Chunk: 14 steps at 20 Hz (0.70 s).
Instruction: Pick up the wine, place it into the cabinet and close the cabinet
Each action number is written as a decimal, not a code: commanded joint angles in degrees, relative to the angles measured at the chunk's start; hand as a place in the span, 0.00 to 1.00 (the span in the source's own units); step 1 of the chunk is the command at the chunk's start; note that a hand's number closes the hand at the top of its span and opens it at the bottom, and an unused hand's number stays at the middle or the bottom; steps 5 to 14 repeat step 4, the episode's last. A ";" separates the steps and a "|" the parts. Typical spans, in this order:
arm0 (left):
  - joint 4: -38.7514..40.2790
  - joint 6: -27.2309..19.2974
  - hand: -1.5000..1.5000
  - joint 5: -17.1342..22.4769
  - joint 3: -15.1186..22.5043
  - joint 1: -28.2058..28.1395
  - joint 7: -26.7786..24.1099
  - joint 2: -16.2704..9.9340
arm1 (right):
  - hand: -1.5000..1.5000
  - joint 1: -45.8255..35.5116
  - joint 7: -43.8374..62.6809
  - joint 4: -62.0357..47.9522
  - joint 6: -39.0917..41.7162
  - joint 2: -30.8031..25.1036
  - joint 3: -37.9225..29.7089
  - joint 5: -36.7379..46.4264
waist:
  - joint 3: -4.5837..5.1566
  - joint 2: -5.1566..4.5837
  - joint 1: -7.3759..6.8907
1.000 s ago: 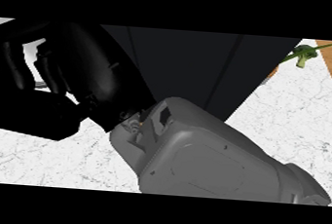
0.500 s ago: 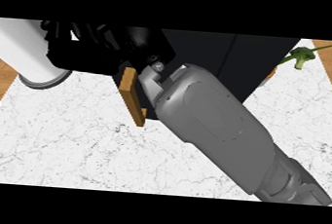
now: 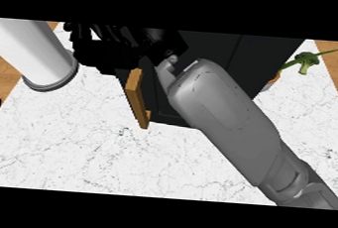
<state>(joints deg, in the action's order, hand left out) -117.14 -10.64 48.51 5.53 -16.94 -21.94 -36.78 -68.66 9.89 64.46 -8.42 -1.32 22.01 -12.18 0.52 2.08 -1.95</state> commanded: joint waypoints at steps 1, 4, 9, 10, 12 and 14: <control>-1.39 -0.36 0.00 0.16 -0.02 0.65 1.29 0.00 | 1.00 -0.25 -0.86 -9.15 -0.59 -4.59 -3.37 2.41 | -0.47 -2.63 0.37; 0.21 0.51 0.00 -0.07 -0.50 1.34 0.42 0.57 | 1.00 -0.72 -2.21 -9.88 0.46 -5.45 -4.87 1.86 | -0.43 -2.84 0.30; 0.21 0.51 0.00 -0.07 -0.50 1.34 0.42 0.57 | 1.00 -0.72 -2.21 -9.88 0.46 -5.45 -4.87 1.86 | -0.43 -2.84 0.30; 0.21 0.51 0.00 -0.07 -0.50 1.34 0.42 0.57 | 1.00 -0.72 -2.21 -9.88 0.46 -5.45 -4.87 1.86 | -0.43 -2.84 0.30; 0.21 0.51 0.00 -0.07 -0.50 1.34 0.42 0.57 | 1.00 -0.72 -2.21 -9.88 0.46 -5.45 -4.87 1.86 | -0.43 -2.84 0.30; 0.21 0.51 0.00 -0.07 -0.50 1.34 0.42 0.57 | 1.00 -0.72 -2.21 -9.88 0.46 -5.45 -4.87 1.86 | -0.43 -2.84 0.30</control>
